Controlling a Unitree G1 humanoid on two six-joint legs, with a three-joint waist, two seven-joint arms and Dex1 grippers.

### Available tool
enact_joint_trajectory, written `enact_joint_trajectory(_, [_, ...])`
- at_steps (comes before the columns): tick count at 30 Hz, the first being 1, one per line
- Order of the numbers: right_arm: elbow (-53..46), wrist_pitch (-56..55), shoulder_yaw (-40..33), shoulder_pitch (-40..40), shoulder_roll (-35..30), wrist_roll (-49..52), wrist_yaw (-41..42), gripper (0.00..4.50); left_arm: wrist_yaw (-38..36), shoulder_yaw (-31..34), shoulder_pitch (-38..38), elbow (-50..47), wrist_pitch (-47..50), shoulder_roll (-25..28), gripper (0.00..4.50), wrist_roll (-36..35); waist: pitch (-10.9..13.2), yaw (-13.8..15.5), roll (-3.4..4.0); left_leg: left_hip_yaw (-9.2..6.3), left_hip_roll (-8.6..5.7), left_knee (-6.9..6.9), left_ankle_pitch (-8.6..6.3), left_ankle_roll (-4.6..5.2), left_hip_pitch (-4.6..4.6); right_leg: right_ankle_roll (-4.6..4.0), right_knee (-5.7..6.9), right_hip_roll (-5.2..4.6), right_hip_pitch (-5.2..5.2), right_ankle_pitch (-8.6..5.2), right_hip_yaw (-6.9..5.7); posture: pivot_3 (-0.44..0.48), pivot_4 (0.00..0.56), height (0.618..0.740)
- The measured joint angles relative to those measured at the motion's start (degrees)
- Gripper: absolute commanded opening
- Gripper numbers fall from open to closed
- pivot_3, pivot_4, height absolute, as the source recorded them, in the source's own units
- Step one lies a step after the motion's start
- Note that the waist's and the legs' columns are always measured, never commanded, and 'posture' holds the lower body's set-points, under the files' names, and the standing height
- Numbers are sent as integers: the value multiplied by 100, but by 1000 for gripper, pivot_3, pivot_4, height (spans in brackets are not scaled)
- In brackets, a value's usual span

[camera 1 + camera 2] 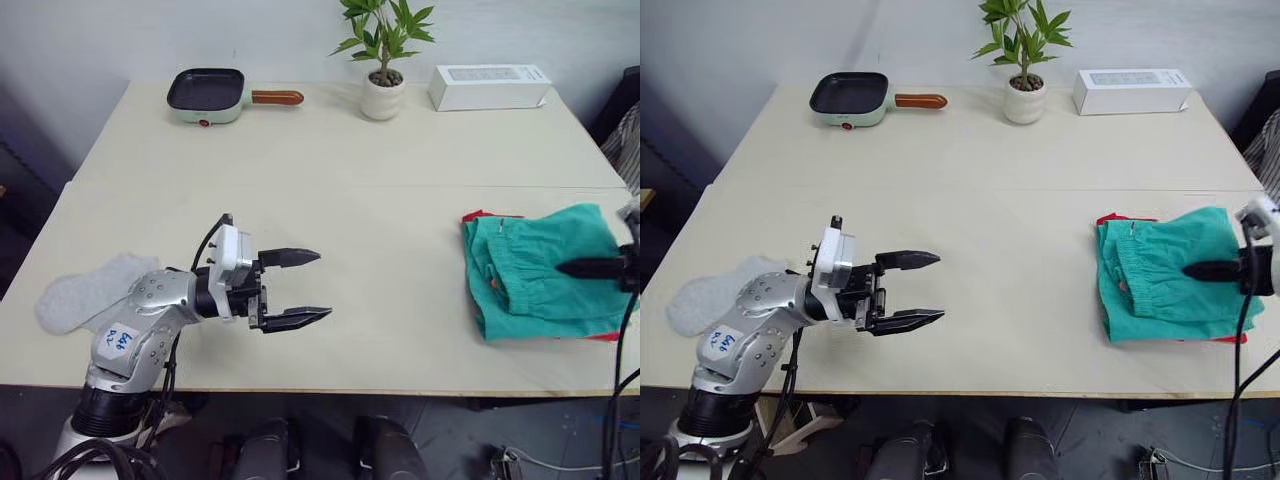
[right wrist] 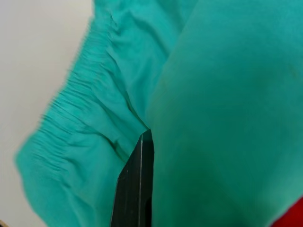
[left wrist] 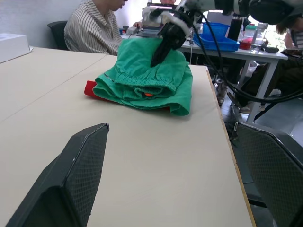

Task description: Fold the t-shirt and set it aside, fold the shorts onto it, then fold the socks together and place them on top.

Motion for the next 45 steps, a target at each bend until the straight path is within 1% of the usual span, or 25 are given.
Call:
enact_joint_trajectory(3, [413, -432, -5, -5, 77, -293, -282, 0, 12, 124, -27, -3, -3, 152, 4477, 1, 1, 20, 3, -5, -4, 2, 4, 3, 0, -2, 4, 6, 1, -1, -5, 0, 150, 740])
enact_joint_trajectory(6, [721, -834, -147, 4, 123, -447, -555, 0, 7, 134, -27, -3, -15, 167, 4477, 3, 2, 22, 4, -3, -12, 8, 8, 12, -1, 2, 4, 5, 5, 1, -5, 0, 150, 740])
enact_joint_trajectory(9, [856, -1019, -320, 5, 122, -536, -686, 742, -81, 80, -22, -3, -25, 256, 4500, 30, 2, 20, 5, -3, -13, 12, 10, 14, 0, 4, 5, 4, 8, 2, -2, 0, 150, 740])
enact_joint_trajectory(11, [860, -1271, -468, 75, 90, -544, -700, 1341, -132, 48, -13, 3, -91, 275, 4500, 65, 2, 18, 6, -4, -13, 12, 10, 14, 1, 4, 8, 4, 8, 2, 0, 0, 150, 740])
enact_joint_trajectory(14, [856, -1733, -772, 180, -95, -546, -890, 2406, -169, 46, -10, 158, -266, 278, 4500, 215, 10, 23, 22, -4, -13, 11, 10, 14, 1, 4, 9, 5, 7, 2, -1, 0, 150, 740])
enact_joint_trajectory(15, [850, -1895, -874, 193, -198, -548, -1035, 2797, -190, 49, -11, 277, -377, 302, 4500, 306, 13, 21, 27, -4, -13, 10, 10, 14, 1, 4, 9, 5, 6, 2, -2, 0, 150, 740])
enact_joint_trajectory(16, [839, -2024, -984, 194, -276, -550, -1163, 3060, -214, 49, -7, 384, -450, 351, 4500, 392, 13, 13, 28, -3, -13, 10, 10, 14, 2, 4, 10, 5, 5, 2, -3, 0, 150, 740])
enact_joint_trajectory(17, [784, -2208, -1154, 193, -349, -525, -1355, 3465, -275, 54, -1, 535, -561, 417, 4500, 488, 13, 1, 29, -2, -12, 10, 10, 13, 2, 4, 10, 5, 5, 2, -5, 0, 150, 740])
enact_joint_trajectory(20, [247, -2713, -1743, 270, -443, -300, -1569, 4477, -410, 100, 5, 899, -732, 499, 4500, 605, 16, -34, 32, 6, -6, 6, 10, 11, 8, 4, 9, 5, 5, 2, -6, 0, 150, 740])
enact_joint_trajectory(22, [-344, -2915, -2084, 525, -443, -72, -1575, 4477, -496, 108, -9, 1048, -791, 524, 4500, 626, 16, -31, 32, 7, -3, 5, 11, 8, 12, 4, 16, 4, 3, 2, -5, 0, 150, 740])
enact_joint_trajectory(25, [-1757, -3114, -2696, 1316, -307, 372, -1510, 4477, -579, 163, -55, 1297, -877, 592, 4500, 677, 17, 0, 33, 0, -1, 3, 13, 4, 13, 3, 21, 2, 4, 2, -2, 0, 150, 740])
enact_joint_trajectory(28, [-3541, -3012, -3144, 2190, 335, 918, -1617, 4477, -608, 233, -71, 1512, -989, 607, 4500, 703, 18, 13, 27, -6, 0, 7, 13, 5, 11, 3, 22, 0, 8, 2, -2, 0, 150, 740])
enact_joint_trajectory(30, [-4528, -2983, -3144, 2695, 865, 1137, -1750, 4477, -583, 348, -58, 1610, -1077, 609, 4500, 712, 16, 25, 24, -10, -2, 8, 13, 5, 11, 3, 26, -3, 9, 2, 2, 0, 150, 740])
enact_joint_trajectory(32, [-5188, -3412, -3047, 3018, 1505, 1187, -1885, 4477, -490, 604, 164, 1633, -1208, 632, 4500, 721, 16, 25, 24, -10, -6, 4, 13, 6, 12, 3, 28, -2, 8, 2, 2, 0, 150, 740])
enact_joint_trajectory(34, [-5562, -3748, -2918, 3180, 1970, 1218, -1932, 4477, -380, 868, 476, 1636, -1293, 661, 4500, 737, 17, 11, 25, -7, -7, 0, 14, 7, 11, 4, 34, 1, 5, 2, 0, 0, 150, 740])
enact_joint_trajectory(36, [-6020, -3850, -2731, 3398, 2464, 1319, -2067, 4477, -188, 1284, 982, 1630, -1497, 664, 4500, 806, 17, -9, 24, -10, -3, -2, 14, 7, 13, 4, 40, -3, 8, 2, 3, 0, 150, 740])
enact_joint_trajectory(37, [-6122, -3894, -2598, 3504, 2581, 1324, -2067, 4477, -94, 1458, 1194, 1628, -1575, 662, 4500, 830, 17, -6, 23, -11, -3, -2, 13, 7, 13, 4, 41, -2, 8, 2, 3, 0, 150, 740])
enact_joint_trajectory(39, [-6253, -4068, -2272, 3819, 2817, 1299, -1965, 4477, 174, 1995, 1690, 1649, -1758, 648, 4500, 874, 15, -6, 14, -14, -2, -1, 13, 8, 13, 3, 38, -5, 10, 2, 6, 0, 150, 740])
enact_joint_trajectory(40, [-6255, -4166, -2091, 3931, 2988, 1296, -1892, 4477, 356, 2398, 2042, 1648, -1862, 614, 4500, 879, 13, -9, 8, -14, -2, -1, 12, 9, 14, 4, 35, -5, 11, 2, 6, 0, 150, 740])
enact_joint_trajectory(41, [-6249, -4219, -2000, 4013, 3068, 1298, -1857, 4477, 451, 2623, 2236, 1675, -1889, 601, 4500, 883, 12, -10, 7, -14, -3, 0, 10, 13, 17, 3, 33, -9, 13, 2, 8, 0, 150, 740])
enact_joint_trajectory(45, [-6097, -4376, -1722, 4061, 3275, 1315, -1690, 4477, 926, 3794, 3291, 1647, -1926, 320, 4500, 760, 12, -12, 2, -13, -6, 2, -5, 19, 26, 3, 27, -19, 15, 2, 21, 0, 150, 740])
